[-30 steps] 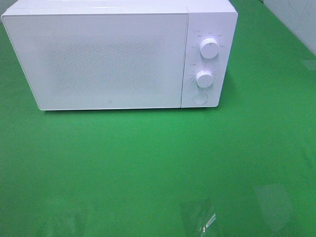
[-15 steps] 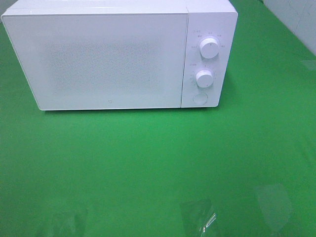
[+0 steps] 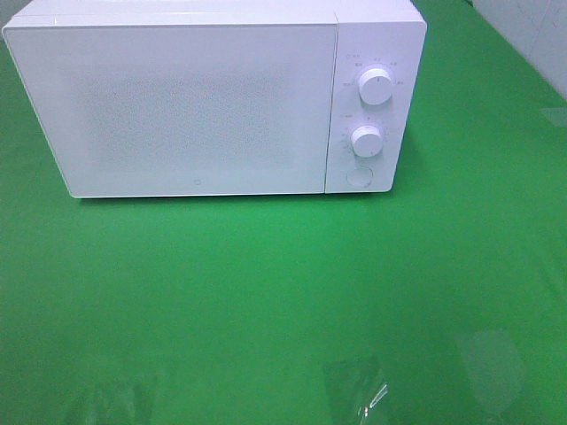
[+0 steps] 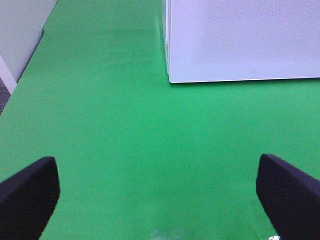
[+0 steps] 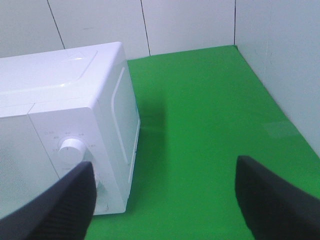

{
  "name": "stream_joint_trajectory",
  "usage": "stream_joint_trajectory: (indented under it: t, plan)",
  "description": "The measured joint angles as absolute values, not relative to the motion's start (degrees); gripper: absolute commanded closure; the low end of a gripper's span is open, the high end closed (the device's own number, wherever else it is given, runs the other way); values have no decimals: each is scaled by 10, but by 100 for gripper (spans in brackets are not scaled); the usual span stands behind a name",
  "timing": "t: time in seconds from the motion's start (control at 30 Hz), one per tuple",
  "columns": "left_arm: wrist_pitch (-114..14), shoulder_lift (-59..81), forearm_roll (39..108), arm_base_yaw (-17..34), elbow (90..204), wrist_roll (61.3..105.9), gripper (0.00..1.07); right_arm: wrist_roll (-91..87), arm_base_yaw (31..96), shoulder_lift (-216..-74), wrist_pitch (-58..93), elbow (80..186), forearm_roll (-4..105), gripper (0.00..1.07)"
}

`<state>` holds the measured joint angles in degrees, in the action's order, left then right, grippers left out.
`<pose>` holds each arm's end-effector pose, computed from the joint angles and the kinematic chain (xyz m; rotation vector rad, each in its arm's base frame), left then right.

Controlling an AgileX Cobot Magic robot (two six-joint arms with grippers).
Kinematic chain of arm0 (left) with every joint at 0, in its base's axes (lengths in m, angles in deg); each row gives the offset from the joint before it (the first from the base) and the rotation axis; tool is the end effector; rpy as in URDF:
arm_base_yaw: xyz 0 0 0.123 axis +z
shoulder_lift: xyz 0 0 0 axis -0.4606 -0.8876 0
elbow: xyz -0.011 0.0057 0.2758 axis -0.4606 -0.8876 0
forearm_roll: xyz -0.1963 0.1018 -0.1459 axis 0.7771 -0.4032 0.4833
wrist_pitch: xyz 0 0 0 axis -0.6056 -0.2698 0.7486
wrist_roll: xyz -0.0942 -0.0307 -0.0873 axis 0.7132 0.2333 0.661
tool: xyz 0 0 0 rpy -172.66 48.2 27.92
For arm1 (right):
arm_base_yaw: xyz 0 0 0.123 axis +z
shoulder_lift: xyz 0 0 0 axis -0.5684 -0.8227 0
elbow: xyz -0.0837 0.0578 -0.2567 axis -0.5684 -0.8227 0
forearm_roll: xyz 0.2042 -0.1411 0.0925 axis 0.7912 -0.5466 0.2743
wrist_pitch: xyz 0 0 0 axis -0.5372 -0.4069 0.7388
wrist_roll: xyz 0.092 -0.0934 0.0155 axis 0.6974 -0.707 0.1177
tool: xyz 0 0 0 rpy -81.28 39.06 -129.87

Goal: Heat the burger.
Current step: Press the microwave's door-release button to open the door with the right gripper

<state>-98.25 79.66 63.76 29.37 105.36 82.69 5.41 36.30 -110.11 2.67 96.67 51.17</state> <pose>0.0531 -0.0081 0.2683 0.0515 2.0134 -0.0299 0.1872 0.0058 0.3187 0.0300 1.7247 0.0736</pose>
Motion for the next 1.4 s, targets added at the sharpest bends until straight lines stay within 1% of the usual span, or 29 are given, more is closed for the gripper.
stream_joint_trajectory:
  t: [0.17,0.2,0.3,0.37,0.7,0.73,0.77,0.8,0.87,0.9,0.93,0.97,1.0,1.03,1.07,1.1,1.13,1.17,1.2,1.23,1.27,1.3,1.33,1.37,1.4]
  plan:
    - [-983,797,638,294,1054,827,6,52,363,-1143,75,967,512,32]
    - [-983,797,638,294,1054,827,6,52,363,-1174,106,967,512,32]
    - [-983,797,638,294,1054,827,6,52,363,-1201,132,967,512,32]
    - [-983,797,638,294,1054,827,6,52,363,-1254,186,967,512,32]
    - [-983,797,638,294,1054,827,6,52,363,-1352,287,964,512,32]
    - [-983,797,638,294,1054,827,6,52,363,-1370,322,955,512,32]
    - [-983,797,638,294,1054,827,6,52,363,-1370,322,955,512,32]
    - [-983,797,638,294,1054,827,6,52,365,-1386,367,936,518,32]
    - [-983,797,638,294,1054,827,6,51,369,-1392,388,925,527,32]
    - [-983,797,638,294,1054,827,6,37,387,-1403,424,906,551,32]
    - [-983,797,638,294,1054,827,6,37,387,-1403,424,906,551,32]
    - [-983,797,638,294,1054,827,6,14,409,-1414,460,889,584,32]
    - [-983,797,638,294,1054,827,6,14,409,-1414,460,889,584,32]
    - [-983,797,638,294,1054,827,6,-17,442,-1425,492,877,630,32]
    - [-983,797,638,294,1054,827,6,-17,442,-1425,492,877,630,32]
    - [-983,797,638,294,1054,827,6,-32,455,-1431,506,873,654,32]
    - [-983,797,638,294,1054,827,6,-55,490,-1446,535,868,698,32]
    - [-983,797,638,294,1054,827,6,-55,490,-1446,535,868,698,32]
    - [-983,797,638,294,1054,827,6,-71,527,-1465,570,862,739,32]
    - [-983,797,638,294,1054,827,6,-71,527,-1465,570,862,739,32]
    - [-983,797,638,294,1054,827,6,-80,560,-1486,603,858,768,32]
    - [-983,797,638,294,1054,827,6,-80,560,-1486,603,858,768,32]
    - [-983,797,638,294,1054,827,6,-83,589,-1508,632,857,793,32]
    - [-983,797,638,294,1054,827,6,-83,589,-1508,632,857,793,32]
    - [-983,797,638,294,1054,827,6,-83,624,-1533,662,856,819,32]
